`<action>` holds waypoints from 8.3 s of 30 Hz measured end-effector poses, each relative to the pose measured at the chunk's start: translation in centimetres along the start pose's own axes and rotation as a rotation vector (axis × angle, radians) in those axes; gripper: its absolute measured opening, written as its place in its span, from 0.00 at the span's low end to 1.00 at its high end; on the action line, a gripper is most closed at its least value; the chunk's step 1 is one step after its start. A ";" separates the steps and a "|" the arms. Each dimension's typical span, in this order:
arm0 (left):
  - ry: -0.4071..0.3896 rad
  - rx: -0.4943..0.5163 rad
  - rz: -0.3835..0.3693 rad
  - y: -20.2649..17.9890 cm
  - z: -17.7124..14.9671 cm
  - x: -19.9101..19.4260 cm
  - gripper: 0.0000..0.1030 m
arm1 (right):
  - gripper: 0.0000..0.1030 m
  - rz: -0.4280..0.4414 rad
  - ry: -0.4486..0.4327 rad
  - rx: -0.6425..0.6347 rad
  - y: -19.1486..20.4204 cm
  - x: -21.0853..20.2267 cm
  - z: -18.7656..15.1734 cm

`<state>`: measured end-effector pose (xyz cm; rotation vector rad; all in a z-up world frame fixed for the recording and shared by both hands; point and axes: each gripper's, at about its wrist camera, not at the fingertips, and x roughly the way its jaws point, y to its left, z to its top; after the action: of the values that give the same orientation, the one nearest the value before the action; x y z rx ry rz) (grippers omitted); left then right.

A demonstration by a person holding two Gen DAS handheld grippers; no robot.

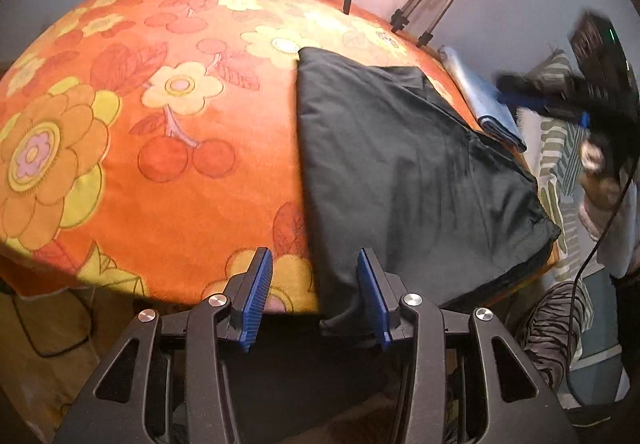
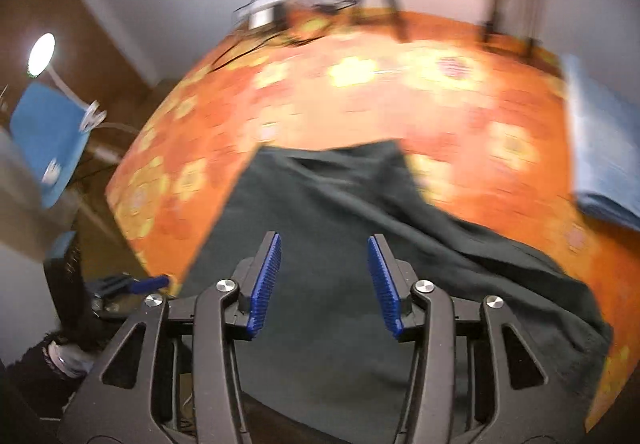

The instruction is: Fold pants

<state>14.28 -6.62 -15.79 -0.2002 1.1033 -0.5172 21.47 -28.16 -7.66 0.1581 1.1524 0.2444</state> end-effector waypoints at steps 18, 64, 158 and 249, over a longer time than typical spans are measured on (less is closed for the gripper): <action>0.018 -0.016 -0.072 -0.2 -0.2 0.2 0.42 | 0.52 -0.113 0.243 -0.016 9.4 14.5 5.5; -0.073 0.017 -0.158 -3.7 2.3 0.6 0.05 | 0.03 -0.074 0.150 -0.009 8.5 8.8 6.9; -0.051 0.214 -0.250 -22.9 6.1 9.6 0.05 | 0.03 -0.064 -0.025 0.461 -26.0 -5.8 -10.2; 0.025 0.742 -0.220 -22.9 -5.2 7.1 0.09 | 0.01 -0.157 0.029 0.078 -18.5 2.2 4.2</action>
<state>5.30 -29.41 -14.50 0.3393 0.8528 -1.0907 28.19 -45.34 -12.53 0.1322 1.1975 0.0637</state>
